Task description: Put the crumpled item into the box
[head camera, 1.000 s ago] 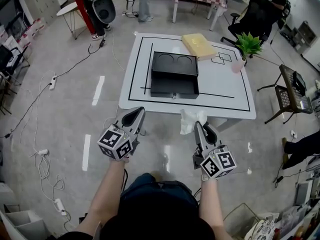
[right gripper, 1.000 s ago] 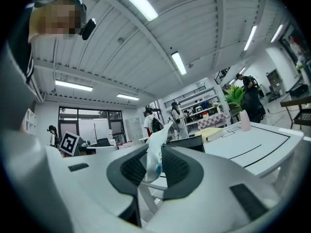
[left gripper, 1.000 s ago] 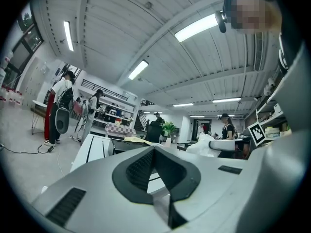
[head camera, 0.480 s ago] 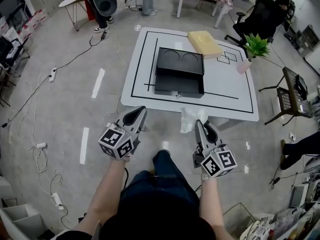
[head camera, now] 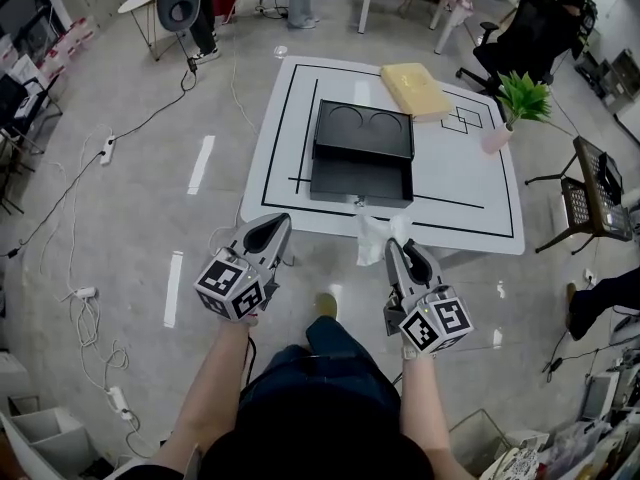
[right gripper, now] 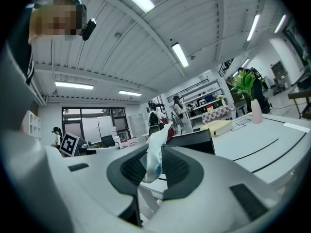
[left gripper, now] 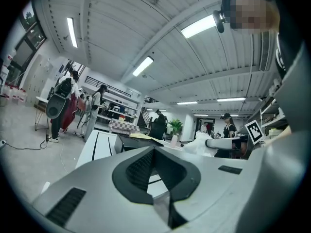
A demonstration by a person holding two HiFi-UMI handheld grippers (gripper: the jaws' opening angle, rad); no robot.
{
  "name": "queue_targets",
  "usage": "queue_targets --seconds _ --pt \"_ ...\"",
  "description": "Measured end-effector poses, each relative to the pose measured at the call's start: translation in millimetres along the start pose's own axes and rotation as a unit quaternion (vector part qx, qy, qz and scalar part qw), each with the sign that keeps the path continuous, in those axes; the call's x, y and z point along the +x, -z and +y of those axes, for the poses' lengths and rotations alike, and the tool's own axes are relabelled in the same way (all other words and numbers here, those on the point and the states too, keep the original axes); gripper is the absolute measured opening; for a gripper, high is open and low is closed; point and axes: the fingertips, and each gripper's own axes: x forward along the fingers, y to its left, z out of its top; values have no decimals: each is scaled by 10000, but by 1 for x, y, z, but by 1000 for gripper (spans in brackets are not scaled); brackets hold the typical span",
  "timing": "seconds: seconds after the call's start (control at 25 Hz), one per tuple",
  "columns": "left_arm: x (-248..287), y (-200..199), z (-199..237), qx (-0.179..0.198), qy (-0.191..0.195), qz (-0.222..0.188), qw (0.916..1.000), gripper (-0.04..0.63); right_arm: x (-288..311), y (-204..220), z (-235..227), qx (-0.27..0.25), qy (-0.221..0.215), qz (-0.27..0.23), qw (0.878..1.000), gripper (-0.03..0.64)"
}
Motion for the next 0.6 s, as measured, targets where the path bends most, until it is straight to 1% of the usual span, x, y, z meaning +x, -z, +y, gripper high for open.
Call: queue_targets --seconds 0.4,0.6 --pt "41 1 25 -55 -68 30 10000 3 48 -4 -31 14 -121 131 9998 64" --pt "66 -4 35 -40 -11 -2 10000 3 74 -9 -45 -77 -173 204 9996 64"
